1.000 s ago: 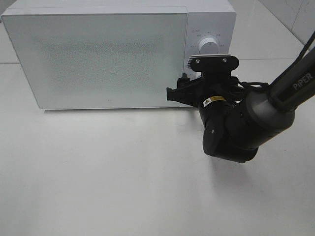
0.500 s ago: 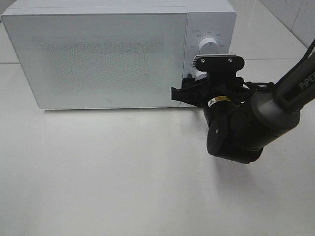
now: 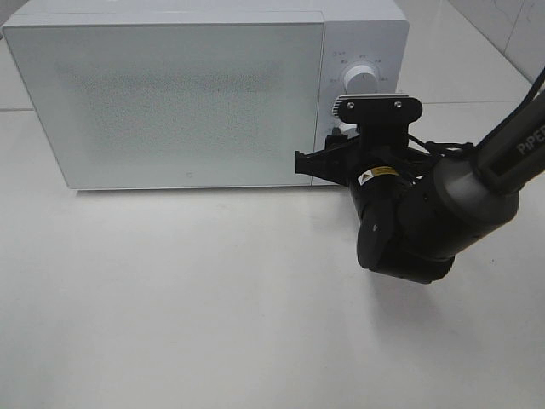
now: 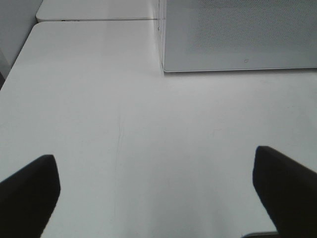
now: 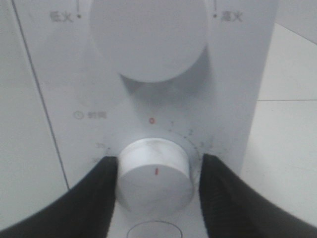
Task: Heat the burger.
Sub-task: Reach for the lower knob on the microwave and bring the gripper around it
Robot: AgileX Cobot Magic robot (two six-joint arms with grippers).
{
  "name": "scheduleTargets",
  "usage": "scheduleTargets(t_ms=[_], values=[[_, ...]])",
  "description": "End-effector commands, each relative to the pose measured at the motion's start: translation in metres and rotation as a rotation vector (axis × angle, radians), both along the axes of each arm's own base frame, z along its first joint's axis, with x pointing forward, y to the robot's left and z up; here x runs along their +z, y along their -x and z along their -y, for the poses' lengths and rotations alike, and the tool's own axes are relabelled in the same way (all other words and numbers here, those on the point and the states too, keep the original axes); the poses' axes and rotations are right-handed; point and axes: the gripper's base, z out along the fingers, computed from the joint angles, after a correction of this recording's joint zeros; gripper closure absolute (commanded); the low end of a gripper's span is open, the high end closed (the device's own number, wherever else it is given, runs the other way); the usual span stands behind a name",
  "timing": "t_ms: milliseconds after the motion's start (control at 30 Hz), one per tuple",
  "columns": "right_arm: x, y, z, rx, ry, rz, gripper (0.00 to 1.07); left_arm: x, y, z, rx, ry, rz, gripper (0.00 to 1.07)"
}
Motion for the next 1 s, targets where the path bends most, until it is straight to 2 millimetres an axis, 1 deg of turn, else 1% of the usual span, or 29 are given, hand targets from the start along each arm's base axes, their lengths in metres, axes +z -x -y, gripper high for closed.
scheduleTargets(t_ms=[33,67,100,133,167,200,733,800,833,867,933,1000], values=[[0.0211,-0.0009,0.0026,-0.041,-0.005,0.185,0.88,-0.0003,0.0023,-0.0001,0.008,0.005,0.025,0.09],[0.0211,-0.0009,0.0026,-0.040,0.002,0.185,0.95,-0.0003,0.0023,-0.0001,0.008,0.005,0.025,0.09],[0.0211,-0.0009,0.0026,-0.040,0.002,0.185,0.95,-0.0003,0.0023,-0.0001,0.008,0.005,0.025,0.09],[0.0213,-0.0009,0.0027,-0.040,0.015,0.187,1.05,-0.0003,0.0023,-0.0001,0.008,0.005,0.025,0.09],[0.0213,-0.0009,0.0027,-0.040,0.015,0.187,1.05,-0.0003,0.0023,-0.0001,0.008,0.005,0.025,0.09],[0.0213,-0.0009,0.0027,-0.040,0.017,0.187,1.07,-0.0003,0.0023,-0.0001,0.008,0.005,0.025,0.09],[0.0218,-0.0009,0.0028,-0.041,0.013,0.192,1.07,-0.0003,0.0023,-0.0001,0.008,0.005,0.025,0.09],[0.0218,-0.0009,0.0028,-0.047,-0.045,0.196,1.07,-0.0003,0.0023,-0.0001,0.008,0.005,0.025,0.09],[0.0218,-0.0009,0.0028,-0.047,-0.045,0.196,1.07,-0.0003,0.0023,-0.0001,0.008,0.005,0.025,0.09],[0.0218,-0.0009,0.0028,-0.053,-0.112,0.201,1.07,-0.0003,0.0023,-0.0001,0.008,0.005,0.025,0.09],[0.0218,-0.0009,0.0028,-0.056,-0.142,0.203,1.07,-0.0003,0.0023,-0.0001,0.008,0.005,0.025,0.09],[0.0219,-0.0009,0.0021,-0.058,-0.245,0.211,1.07,-0.0003,0.0023,-0.0001,0.008,0.005,0.025,0.09]])
